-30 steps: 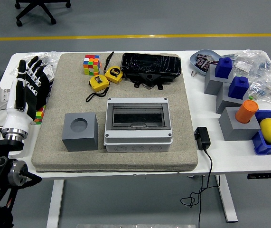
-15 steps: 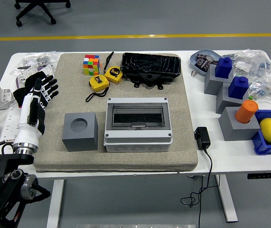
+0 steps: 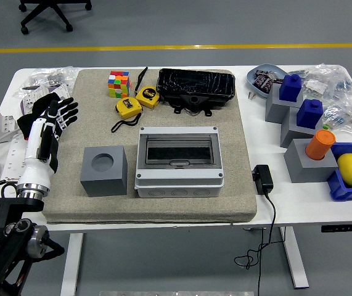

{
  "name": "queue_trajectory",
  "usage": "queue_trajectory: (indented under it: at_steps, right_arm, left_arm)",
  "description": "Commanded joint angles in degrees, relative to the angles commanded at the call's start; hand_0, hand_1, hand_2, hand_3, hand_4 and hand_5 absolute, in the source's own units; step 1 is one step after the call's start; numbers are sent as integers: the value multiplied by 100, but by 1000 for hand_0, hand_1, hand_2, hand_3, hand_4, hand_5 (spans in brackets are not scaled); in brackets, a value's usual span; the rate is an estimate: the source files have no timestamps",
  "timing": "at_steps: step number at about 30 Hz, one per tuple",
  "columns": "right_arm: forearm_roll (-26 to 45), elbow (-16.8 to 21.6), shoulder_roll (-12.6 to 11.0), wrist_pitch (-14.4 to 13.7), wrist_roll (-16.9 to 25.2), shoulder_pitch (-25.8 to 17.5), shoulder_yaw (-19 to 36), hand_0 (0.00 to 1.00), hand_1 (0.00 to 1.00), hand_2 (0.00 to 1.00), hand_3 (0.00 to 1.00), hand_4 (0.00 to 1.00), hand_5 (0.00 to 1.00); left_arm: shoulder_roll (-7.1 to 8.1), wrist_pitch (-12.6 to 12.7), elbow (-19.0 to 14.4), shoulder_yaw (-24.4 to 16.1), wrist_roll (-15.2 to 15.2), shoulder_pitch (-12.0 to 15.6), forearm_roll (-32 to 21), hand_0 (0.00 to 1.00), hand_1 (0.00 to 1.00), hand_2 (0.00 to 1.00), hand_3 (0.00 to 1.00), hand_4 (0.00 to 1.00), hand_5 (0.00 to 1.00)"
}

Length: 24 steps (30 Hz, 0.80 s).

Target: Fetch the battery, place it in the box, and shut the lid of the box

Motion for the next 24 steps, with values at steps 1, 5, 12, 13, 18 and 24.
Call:
queue_trajectory:
  at_steps: [1,5,12,13,18,24]
  right_arm:
    - [38,0,-17,-36,58,-4,-117,887,835,815,865,998,998]
    - [-104,0,-164,-208,212,33,-767,887,835,815,865,998,998]
    - [-588,0,-339,-974,566,83,-2246,886,837,815,862,998,998]
    - [-673,0,-332,-1019,611,76,-2223,892,845,820,869,998,998]
    - [-822,158,-337,-1192,719,18,-2335,892,845,820,869,998,998]
    - [-437,69,-249,-1160,799,35,-1991,884,835,810,861,998,998]
  left_arm:
    - [2,9,-2,11,3,2,22,731,732,713,704,998,998]
    - [11,58,-7,59,19,3,143,731,732,713,704,998,998]
    - [25,95,-16,72,35,9,265,721,723,703,696,998,998]
    - [23,96,-20,72,36,17,267,717,722,701,690,998,998]
    - [58,93,-24,129,70,22,302,717,722,701,690,998,998]
    - [39,102,-45,120,75,19,331,713,708,682,682,998,998]
